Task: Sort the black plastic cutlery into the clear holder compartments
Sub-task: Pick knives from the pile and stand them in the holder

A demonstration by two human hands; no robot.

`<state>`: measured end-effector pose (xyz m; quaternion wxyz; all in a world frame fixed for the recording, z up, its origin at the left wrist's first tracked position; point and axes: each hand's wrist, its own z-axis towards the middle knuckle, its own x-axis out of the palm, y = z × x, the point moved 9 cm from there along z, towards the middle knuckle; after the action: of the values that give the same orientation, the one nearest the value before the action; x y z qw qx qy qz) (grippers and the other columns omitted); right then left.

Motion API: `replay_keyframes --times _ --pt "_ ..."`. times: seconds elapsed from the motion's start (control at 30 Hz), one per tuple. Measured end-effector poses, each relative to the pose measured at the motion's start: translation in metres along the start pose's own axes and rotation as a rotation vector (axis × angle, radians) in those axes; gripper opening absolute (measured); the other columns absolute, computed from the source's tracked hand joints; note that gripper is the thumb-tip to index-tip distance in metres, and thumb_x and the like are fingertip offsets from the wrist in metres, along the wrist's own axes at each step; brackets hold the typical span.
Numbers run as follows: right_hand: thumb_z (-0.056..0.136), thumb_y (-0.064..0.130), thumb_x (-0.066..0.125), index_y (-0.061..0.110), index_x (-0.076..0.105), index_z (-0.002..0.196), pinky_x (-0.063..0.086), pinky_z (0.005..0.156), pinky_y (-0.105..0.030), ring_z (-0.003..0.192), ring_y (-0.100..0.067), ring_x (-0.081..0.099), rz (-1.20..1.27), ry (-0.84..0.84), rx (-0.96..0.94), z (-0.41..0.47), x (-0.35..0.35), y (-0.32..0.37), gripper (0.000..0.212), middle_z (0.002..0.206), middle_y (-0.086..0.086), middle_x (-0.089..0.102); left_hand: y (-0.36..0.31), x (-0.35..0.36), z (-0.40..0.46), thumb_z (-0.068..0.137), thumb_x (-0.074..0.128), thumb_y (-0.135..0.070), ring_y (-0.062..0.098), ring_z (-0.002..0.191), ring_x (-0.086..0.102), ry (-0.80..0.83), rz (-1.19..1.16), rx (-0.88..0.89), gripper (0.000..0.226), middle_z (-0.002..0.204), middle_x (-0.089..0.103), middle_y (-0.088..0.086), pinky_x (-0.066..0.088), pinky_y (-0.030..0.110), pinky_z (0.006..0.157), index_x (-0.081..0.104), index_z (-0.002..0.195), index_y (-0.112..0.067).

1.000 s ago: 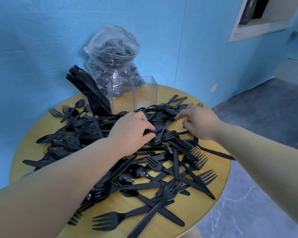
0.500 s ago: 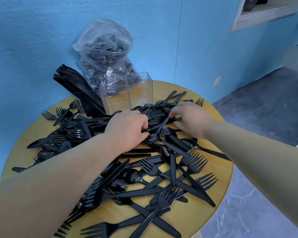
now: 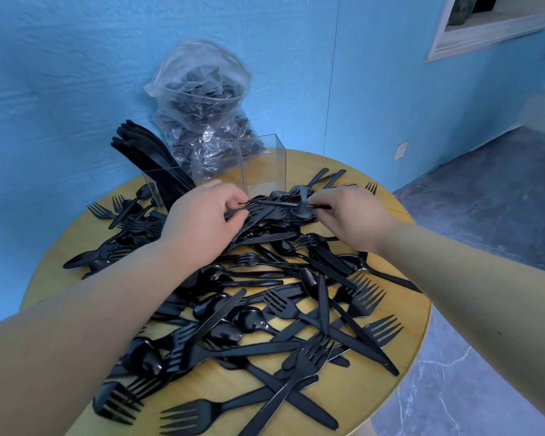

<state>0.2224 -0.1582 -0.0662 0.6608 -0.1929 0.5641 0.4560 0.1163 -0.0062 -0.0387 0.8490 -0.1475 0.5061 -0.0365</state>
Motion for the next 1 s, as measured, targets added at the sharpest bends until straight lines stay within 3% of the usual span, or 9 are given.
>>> replay_keyframes --times 0.17,0.27,0.4,0.5,0.57,0.63,0.7,0.83,1.0 --pt "0.089 0.006 0.052 0.019 0.057 0.1 0.046 0.066 -0.035 0.074 -0.025 0.054 0.069 0.024 0.047 0.003 0.002 0.007 0.017 0.079 0.001 0.059 0.022 0.011 -0.016 0.089 0.058 -0.04 0.013 0.102 0.048 0.241 0.158 -0.025 0.019 0.101 0.056 -0.013 0.045 0.032 0.085 0.067 0.104 -0.033" --pt "0.09 0.007 0.048 0.018 0.054 0.092 0.037 0.058 -0.031 0.064 -0.022 0.049 0.109 0.058 0.037 0.002 0.004 0.015 0.013 0.067 0.003 0.053 0.024 0.02 -0.022 0.089 0.056 -0.046 0.015 0.108 0.044 0.349 0.216 -0.022 0.025 0.113 0.057 -0.011 0.043 0.036 0.093 0.067 0.109 -0.037" --pt "0.096 0.015 0.047 0.022 0.06 0.117 0.035 0.055 -0.026 0.053 -0.008 0.049 0.116 0.068 -0.001 0.003 0.0 0.024 0.026 0.066 0.005 0.058 0.02 0.028 -0.025 0.09 0.056 -0.041 0.014 0.107 0.042 0.391 0.201 0.003 0.019 0.113 0.057 -0.013 0.043 0.037 0.093 0.068 0.105 -0.04" --pt "0.095 0.016 0.047 0.024 0.056 0.126 0.039 0.057 -0.024 0.059 -0.015 0.053 0.08 0.084 0.048 0.003 -0.009 0.018 0.033 0.077 0.006 0.063 0.017 0.029 -0.024 0.092 0.056 -0.034 0.013 0.106 0.042 0.386 0.169 0.021 0.016 0.112 0.057 -0.014 0.043 0.036 0.092 0.069 0.099 -0.039" --pt "0.093 0.019 0.05 0.022 0.062 0.113 0.045 0.064 -0.028 0.072 -0.02 0.057 0.027 0.132 0.095 0.002 -0.011 0.01 0.023 0.085 0.004 0.065 0.015 0.028 -0.023 0.092 0.054 -0.03 0.012 0.106 0.042 0.36 0.146 0.029 0.018 0.114 0.056 -0.015 0.041 0.032 0.092 0.068 0.1 -0.038" --pt "0.089 0.026 0.056 0.022 0.061 0.084 0.043 0.059 -0.028 0.072 -0.022 0.056 -0.052 0.236 0.141 -0.004 -0.007 0.003 0.008 0.077 0.0 0.062 0.009 0.03 -0.023 0.093 0.051 -0.031 0.012 0.112 0.039 0.356 0.123 0.044 0.023 0.12 0.052 -0.015 0.038 0.031 0.095 0.064 0.11 -0.04" --pt "0.086 0.037 0.061 0.024 0.049 0.066 0.035 0.052 -0.026 0.062 -0.017 0.05 -0.103 0.33 0.172 -0.013 0.0 0.001 0.027 0.065 0.002 0.052 -0.001 0.039 -0.025 0.095 0.047 -0.037 0.014 0.119 0.035 0.383 0.134 0.086 0.031 0.127 0.047 -0.014 0.035 0.037 0.102 0.056 0.124 -0.041" --pt "0.08 0.046 0.067 0.015 0.056 0.074 0.031 0.052 -0.026 0.059 -0.014 0.045 -0.031 0.384 0.204 -0.027 0.009 0.001 0.033 0.064 0.002 0.049 -0.009 0.051 -0.029 0.096 0.042 -0.042 0.017 0.126 0.028 0.429 0.172 0.097 0.034 0.133 0.043 -0.014 0.031 0.041 0.104 0.052 0.129 -0.043" --pt "0.082 0.031 0.066 0.018 0.058 0.079 0.033 0.051 -0.024 0.063 -0.015 0.05 0.014 0.34 0.23 -0.025 0.01 0.002 0.015 0.067 0.003 0.053 -0.007 0.047 -0.029 0.098 0.042 -0.03 0.015 0.129 0.026 0.449 0.151 0.08 0.031 0.136 0.043 -0.018 0.028 0.041 0.105 0.059 0.118 -0.045"
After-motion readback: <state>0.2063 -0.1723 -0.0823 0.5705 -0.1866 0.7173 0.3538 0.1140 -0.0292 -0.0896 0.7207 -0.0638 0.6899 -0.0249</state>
